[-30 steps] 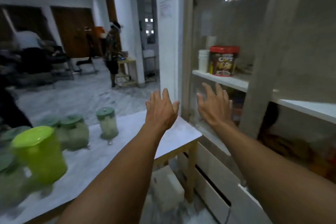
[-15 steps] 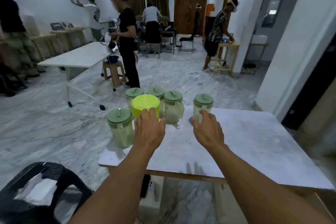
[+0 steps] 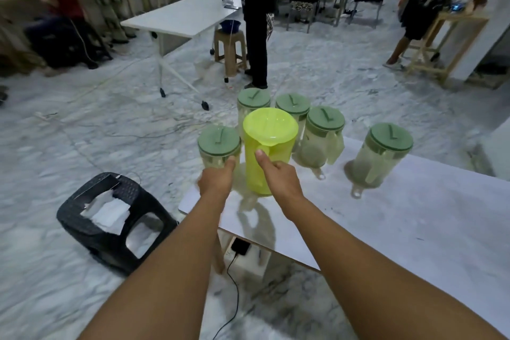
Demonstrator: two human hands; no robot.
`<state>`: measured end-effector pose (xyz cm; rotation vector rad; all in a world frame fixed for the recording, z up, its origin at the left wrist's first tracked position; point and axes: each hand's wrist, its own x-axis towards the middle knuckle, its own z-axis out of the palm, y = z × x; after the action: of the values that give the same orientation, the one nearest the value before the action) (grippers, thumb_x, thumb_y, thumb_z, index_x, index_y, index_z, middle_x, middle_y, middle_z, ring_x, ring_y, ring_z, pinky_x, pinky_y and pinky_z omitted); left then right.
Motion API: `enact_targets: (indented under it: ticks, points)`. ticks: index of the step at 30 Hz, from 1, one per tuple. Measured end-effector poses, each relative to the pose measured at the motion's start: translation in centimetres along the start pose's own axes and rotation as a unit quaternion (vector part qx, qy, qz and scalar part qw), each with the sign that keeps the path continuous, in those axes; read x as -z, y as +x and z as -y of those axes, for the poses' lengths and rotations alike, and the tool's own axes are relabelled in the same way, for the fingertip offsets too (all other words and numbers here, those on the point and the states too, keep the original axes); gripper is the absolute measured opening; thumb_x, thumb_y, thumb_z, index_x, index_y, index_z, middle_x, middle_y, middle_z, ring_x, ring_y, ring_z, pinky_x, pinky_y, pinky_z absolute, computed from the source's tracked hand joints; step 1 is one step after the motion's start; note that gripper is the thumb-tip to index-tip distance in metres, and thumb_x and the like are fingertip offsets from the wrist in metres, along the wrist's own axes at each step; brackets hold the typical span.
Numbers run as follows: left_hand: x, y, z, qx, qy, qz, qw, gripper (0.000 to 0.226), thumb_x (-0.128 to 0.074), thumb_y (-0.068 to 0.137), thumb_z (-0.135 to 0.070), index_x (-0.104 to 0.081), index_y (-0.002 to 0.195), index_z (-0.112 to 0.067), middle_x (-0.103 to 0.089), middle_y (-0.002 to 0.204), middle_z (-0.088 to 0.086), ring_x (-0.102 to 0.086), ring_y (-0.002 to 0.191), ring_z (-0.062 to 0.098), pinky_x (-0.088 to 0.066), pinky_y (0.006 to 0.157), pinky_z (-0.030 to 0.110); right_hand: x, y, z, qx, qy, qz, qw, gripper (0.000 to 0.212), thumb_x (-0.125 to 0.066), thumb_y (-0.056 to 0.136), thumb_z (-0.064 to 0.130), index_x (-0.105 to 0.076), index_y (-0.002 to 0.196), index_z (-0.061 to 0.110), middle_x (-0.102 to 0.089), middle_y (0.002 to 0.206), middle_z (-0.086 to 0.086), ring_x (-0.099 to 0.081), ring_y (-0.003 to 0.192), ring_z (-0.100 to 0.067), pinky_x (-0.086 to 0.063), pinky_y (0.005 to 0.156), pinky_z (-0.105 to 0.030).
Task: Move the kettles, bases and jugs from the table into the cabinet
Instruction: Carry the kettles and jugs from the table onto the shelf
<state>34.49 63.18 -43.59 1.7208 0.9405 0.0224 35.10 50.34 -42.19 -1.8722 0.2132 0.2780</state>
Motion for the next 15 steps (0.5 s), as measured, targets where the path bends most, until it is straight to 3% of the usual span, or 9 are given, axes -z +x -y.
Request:
enact_targets:
  ticks: [2, 6, 9, 12, 15]
  points:
    - [0.1, 1.1, 0.4, 0.007, -0.026, 0.007, 1.000, 0.074, -0.060, 0.087, -0.054, -0.050, 0.133, 0.004, -0.055, 0.134, 0.020, -0.054, 0.120, 0.038, -0.047, 0.099, 0.043, -0.5, 0.9, -0.2, 0.013, 0.019, 0.021, 1.000, 0.062, -0.061, 0.079, 0.067, -0.052, 0.064, 0.008, -0.050, 0.064, 0.001, -0.050, 0.067, -0.019, -0.037, 0.065, -0.034]
    - [0.4, 2.6, 0.9, -0.008, -0.015, 0.014, 1.000, 0.058, -0.059, 0.090, -0.049, -0.059, 0.121, -0.001, -0.058, 0.128, 0.020, -0.055, 0.116, 0.038, -0.045, 0.100, 0.050, -0.8, 2.0, -0.9, 0.043, 0.039, 0.032, 0.998, 0.043, -0.072, 0.083, 0.040, -0.043, 0.060, 0.018, -0.037, 0.058, 0.003, -0.038, 0.061, -0.018, -0.031, 0.063, -0.035]
    - [0.6, 2.8, 1.2, -0.006, -0.043, 0.031, 0.999, 0.047, -0.059, 0.091, -0.046, -0.062, 0.112, -0.004, -0.061, 0.120, 0.015, -0.056, 0.101, 0.031, -0.046, 0.094, 0.042, -0.9, 2.3, -1.3, 0.053, 0.029, 0.020, 0.998, 0.028, -0.071, 0.079, 0.030, -0.056, 0.073, 0.007, -0.054, 0.069, -0.004, -0.052, 0.069, -0.024, -0.043, 0.067, -0.042]
    - [0.8, 2.2, 1.0, -0.034, -0.049, 0.038, 0.998, 0.047, -0.055, 0.095, -0.042, -0.066, 0.111, 0.000, -0.065, 0.110, 0.011, -0.055, 0.090, 0.026, -0.042, 0.077, 0.032, -1.0, 1.8, -1.2, 0.051, 0.059, 0.014, 0.997, 0.019, -0.069, 0.084, 0.038, -0.068, 0.088, 0.019, -0.070, 0.091, -0.005, -0.064, 0.089, -0.022, -0.051, 0.080, -0.042]
    - [1.7, 1.4, 0.8, -0.046, -0.067, 0.063, 0.995, 0.037, -0.054, 0.097, -0.040, -0.068, 0.096, -0.005, -0.070, 0.102, 0.008, -0.061, 0.091, 0.023, -0.046, 0.081, 0.032, -0.8, 1.1, -0.8, 0.026, 0.085, -0.014, 0.996, 0.038, -0.058, 0.092, 0.049, -0.068, 0.100, 0.014, -0.068, 0.090, 0.003, -0.059, 0.087, -0.011, -0.041, 0.073, -0.032]
